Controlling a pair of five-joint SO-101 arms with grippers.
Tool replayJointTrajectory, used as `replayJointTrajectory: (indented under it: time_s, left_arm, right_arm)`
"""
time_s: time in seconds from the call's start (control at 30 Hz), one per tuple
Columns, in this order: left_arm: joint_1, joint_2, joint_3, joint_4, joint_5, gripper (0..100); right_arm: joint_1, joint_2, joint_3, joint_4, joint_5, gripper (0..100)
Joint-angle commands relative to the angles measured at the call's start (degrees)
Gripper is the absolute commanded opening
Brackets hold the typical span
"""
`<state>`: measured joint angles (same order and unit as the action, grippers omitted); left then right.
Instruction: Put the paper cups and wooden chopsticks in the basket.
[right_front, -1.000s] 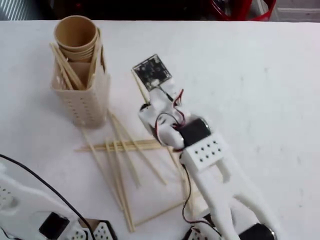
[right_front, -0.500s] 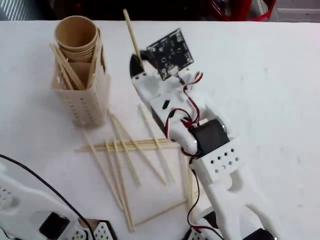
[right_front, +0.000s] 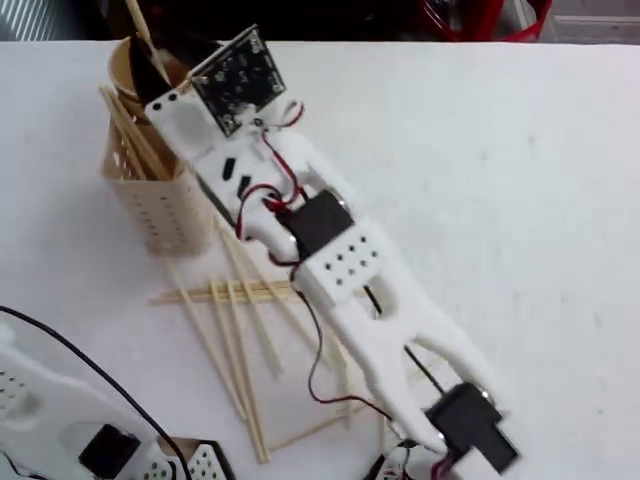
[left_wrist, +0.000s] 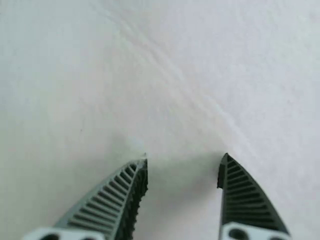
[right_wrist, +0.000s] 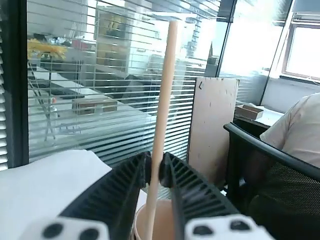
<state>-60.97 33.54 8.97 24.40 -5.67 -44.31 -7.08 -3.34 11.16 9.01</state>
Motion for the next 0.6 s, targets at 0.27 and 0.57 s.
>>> replayJointTrajectory:
  time_s: [0.27,0.57]
  left_arm:
    - [3.7,1.2,1.1,-0.2,0.7,24]
    - [4.4,1.2,1.1,-0.2,0.7,24]
  right_arm:
    - [-1.6,12.7,-13.0,-5.5,-0.5,2.1]
    - [-1.4,12.5,-8.7,5.1,-0.2,2.6]
